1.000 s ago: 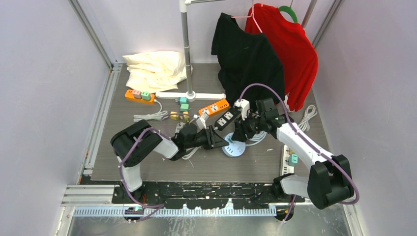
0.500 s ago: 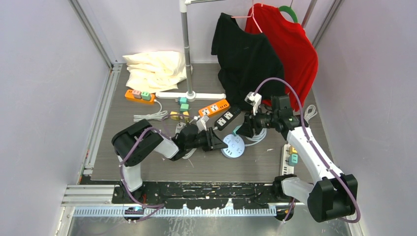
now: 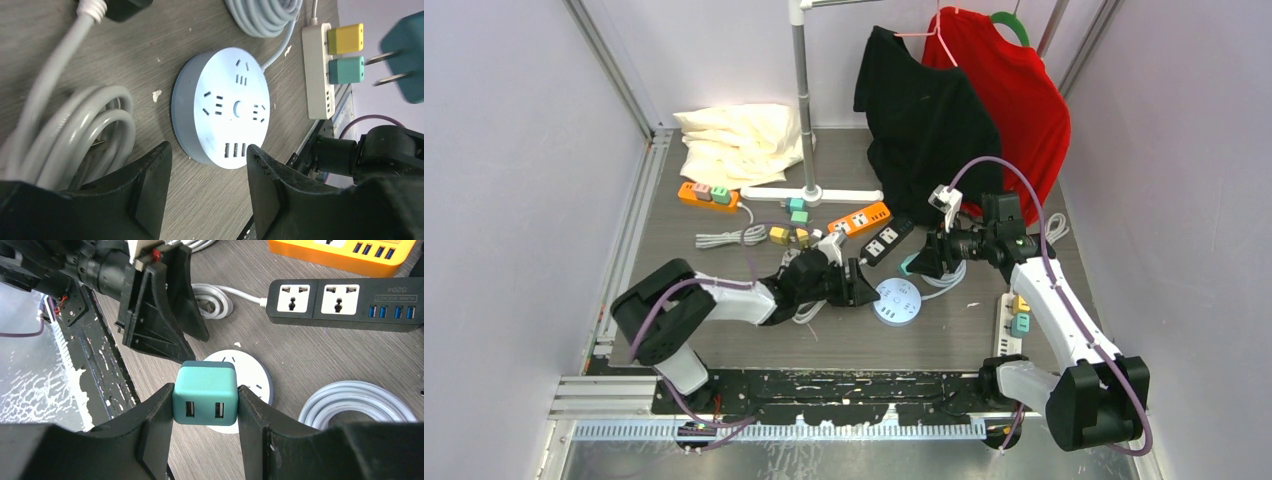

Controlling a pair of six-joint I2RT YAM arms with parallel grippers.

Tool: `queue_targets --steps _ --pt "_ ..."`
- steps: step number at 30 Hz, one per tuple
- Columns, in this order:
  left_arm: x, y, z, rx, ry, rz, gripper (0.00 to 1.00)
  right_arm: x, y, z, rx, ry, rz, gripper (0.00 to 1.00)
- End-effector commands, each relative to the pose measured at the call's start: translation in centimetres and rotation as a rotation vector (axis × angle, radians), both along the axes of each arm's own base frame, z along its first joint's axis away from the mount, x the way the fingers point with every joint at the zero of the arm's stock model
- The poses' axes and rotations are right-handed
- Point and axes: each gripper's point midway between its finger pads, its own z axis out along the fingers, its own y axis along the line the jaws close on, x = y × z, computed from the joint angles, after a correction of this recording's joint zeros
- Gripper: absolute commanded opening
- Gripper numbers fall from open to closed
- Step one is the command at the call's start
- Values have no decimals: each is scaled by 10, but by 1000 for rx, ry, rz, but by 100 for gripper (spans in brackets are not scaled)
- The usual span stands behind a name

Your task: Pull the plug off the socket

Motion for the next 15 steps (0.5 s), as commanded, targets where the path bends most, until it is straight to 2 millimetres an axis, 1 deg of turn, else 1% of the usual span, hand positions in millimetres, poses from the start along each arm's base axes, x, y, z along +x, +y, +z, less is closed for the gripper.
queue_targets --steps 1,6,7,8,9,10,11,12,15 --pt "10 18 27 58 -174 16 57 -2 5 20 53 -43 31 1" --pt "8 36 67 16 -401 2 57 -7 8 25 95 -21 62 1" --pt "5 42 72 7 -442 -1 60 -9 9 26 105 -18 70 1" --pt "4 46 90 -27 -504 5 63 -10 10 27 117 -12 78 1" --pt "2 50 93 -31 -540 3 69 -11 11 28 125 -6 84 1" --pt "0 54 107 -60 -593 7 78 -12 11 29 132 -3 89 1" --pt "-2 58 115 -79 -627 13 95 -13 12 29 139 1 94 1" --pt "-4 62 120 -98 -651 25 100 -14 12 29 145 7 99 1" --pt "-10 74 133 -146 -698 48 99 -18 13 32 164 31 111 1"
